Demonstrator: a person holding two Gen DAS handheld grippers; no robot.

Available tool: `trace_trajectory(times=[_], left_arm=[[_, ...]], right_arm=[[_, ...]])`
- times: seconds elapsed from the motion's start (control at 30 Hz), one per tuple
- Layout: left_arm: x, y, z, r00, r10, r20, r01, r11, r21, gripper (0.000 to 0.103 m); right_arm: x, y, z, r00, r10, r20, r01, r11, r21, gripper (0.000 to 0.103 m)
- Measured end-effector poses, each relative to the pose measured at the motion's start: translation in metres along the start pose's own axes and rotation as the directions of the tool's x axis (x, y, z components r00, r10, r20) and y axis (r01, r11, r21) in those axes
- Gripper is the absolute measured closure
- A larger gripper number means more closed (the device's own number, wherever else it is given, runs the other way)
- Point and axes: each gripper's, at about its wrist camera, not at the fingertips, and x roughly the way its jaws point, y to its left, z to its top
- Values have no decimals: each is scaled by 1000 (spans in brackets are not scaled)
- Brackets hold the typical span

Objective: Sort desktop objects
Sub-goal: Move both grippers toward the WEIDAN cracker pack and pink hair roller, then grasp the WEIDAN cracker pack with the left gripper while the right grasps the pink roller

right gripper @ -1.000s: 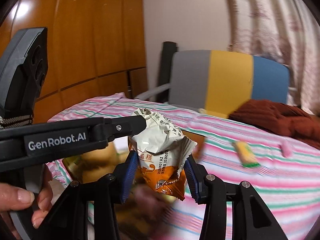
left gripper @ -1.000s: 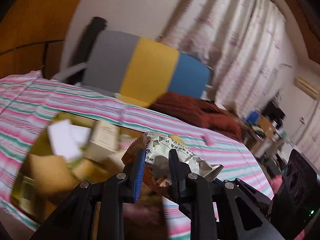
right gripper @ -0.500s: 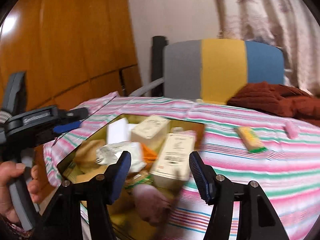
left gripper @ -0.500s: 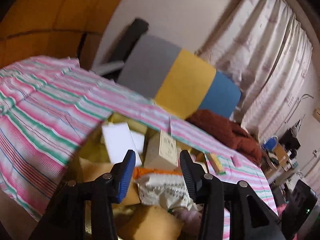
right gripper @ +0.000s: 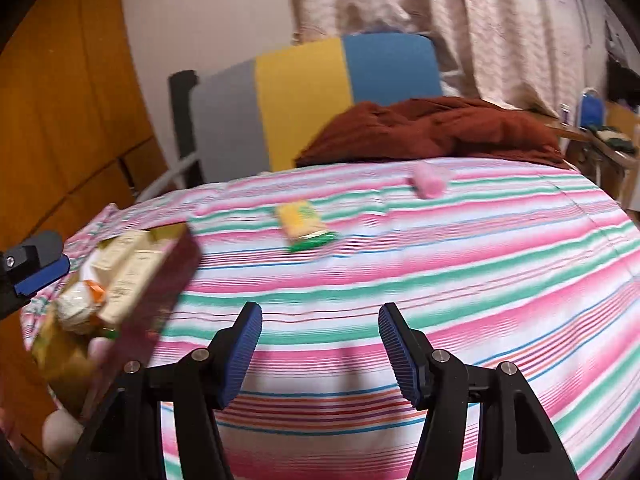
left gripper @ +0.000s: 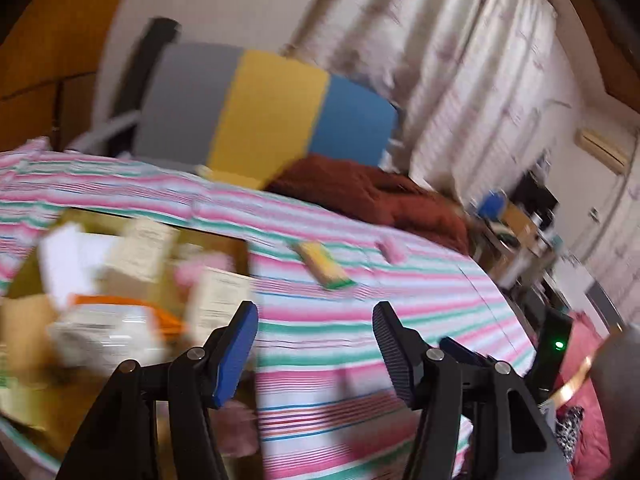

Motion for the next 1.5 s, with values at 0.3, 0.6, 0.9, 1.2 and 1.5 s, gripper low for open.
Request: trace_trajectory(times=[0.3, 0.6, 0.9, 1.2, 1.5], left_arm=[[92, -39, 15, 991, 79, -111, -76, 996, 36, 40], [173, -50, 28, 954, 251, -164, -231, 964, 129, 40], [251, -42, 47, 908, 359, -218, -327, 930, 170, 40], [285, -33, 54, 883, 404, -238, -370, 913, 173, 39], [299, -29, 54, 872, 428, -239, -392, 901, 185, 34]], right_arm=[[25, -66, 25, 997, -82, -7, 82, 996, 38, 41], [67, -92, 58, 995, -100, -22, 101, 994, 45, 41], [134, -115, 123, 991, -130, -20, 130, 992, 1, 40], [198, -96, 152, 987, -150, -64, 139, 978, -157, 35], [230, -89, 151, 958, -277, -74, 248, 930, -270, 46]])
